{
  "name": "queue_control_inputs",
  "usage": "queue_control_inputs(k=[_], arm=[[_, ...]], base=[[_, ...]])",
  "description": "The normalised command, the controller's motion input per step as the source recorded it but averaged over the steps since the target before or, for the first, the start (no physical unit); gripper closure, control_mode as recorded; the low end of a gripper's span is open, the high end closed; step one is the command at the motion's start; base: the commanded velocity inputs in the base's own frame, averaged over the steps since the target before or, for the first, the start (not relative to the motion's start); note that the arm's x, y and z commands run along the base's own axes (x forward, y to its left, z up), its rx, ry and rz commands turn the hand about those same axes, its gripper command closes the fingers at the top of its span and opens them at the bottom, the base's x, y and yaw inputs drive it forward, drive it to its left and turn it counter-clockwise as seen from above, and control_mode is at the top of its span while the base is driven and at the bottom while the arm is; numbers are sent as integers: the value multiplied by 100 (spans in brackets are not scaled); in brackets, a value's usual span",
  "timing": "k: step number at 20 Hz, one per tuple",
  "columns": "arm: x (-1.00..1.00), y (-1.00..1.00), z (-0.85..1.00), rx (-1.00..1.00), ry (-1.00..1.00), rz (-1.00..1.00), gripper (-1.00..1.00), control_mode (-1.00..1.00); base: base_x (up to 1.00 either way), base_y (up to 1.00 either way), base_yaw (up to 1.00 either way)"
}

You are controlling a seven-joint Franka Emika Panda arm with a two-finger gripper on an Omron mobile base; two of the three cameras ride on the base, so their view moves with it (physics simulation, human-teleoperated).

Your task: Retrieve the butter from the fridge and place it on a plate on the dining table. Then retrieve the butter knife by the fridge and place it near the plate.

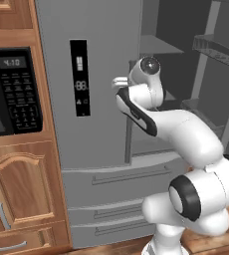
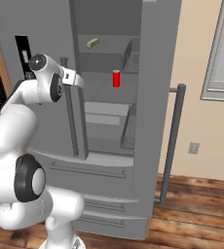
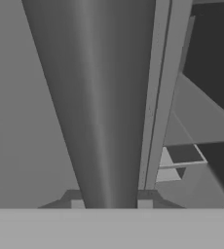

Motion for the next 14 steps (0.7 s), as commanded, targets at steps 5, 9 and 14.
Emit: queue_control_inputs(k=[5,9,14], arm=[[-69,44,9,-2,-6,0,100,-100],[-59,64,12,-3,0,-8,100,-100],[-70,34,26,-1,6,-15,100,-100]], base=[[0,0,0],[0,0,0],[0,0,0]])
